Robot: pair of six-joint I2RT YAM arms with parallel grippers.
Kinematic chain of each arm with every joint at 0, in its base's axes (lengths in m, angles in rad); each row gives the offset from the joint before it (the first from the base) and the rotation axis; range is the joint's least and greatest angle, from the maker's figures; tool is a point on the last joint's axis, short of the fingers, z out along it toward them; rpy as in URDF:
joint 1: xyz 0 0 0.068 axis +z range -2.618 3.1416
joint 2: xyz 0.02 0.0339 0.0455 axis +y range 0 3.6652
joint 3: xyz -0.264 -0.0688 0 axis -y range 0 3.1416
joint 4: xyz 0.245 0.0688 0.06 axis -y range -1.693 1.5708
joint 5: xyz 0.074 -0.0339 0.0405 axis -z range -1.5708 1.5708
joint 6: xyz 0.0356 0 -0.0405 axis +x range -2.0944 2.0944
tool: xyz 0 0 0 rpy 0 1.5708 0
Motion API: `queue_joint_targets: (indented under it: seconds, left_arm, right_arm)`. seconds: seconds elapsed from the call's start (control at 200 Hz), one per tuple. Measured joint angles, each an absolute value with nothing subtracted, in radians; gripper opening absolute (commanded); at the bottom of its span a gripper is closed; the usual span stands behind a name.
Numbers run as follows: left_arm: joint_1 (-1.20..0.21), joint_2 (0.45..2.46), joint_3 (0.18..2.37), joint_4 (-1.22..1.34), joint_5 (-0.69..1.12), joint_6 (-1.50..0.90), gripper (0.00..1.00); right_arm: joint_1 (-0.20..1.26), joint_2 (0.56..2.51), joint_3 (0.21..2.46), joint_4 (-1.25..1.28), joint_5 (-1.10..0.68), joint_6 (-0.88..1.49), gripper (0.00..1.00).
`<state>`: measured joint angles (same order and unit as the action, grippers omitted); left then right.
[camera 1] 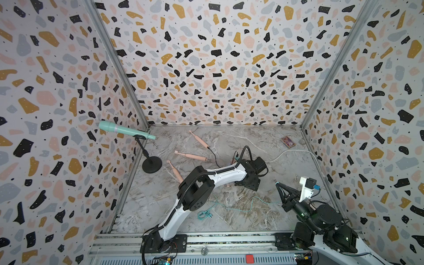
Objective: Charge the electric toothbrush
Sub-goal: Pick up the plug from the center of the board.
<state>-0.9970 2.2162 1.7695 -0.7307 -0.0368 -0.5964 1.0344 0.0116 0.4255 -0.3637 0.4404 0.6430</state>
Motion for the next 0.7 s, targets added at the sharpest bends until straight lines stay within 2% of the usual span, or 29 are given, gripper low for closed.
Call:
queue_joint_targets:
  seconds: [0.215,0.406,0.581,0.701]
  left_arm:
    - [-0.937,2.251,1.851,-0.783,-0.051,-0.678,0.78]
    - [-0.95,2.331,1.973,-0.827,-0.072,-0.683,0.73]
    - [-0.973,2.352,1.975,-0.872,-0.081,-0.692,0.72]
    - [-0.981,2.351,1.956,-0.88,-0.1,-0.701,0.68]
  right_arm:
    - [1.034,0.012,0.426,-0.364,0.439,0.642,0.0]
    - [1.034,0.012,0.426,-0.364,0.438,0.642,0.0]
    - [1.036,0.012,0.426,-0.364,0.439,0.642,0.0]
    - [1.036,0.012,0.426,-0.364,0.438,0.641,0.0]
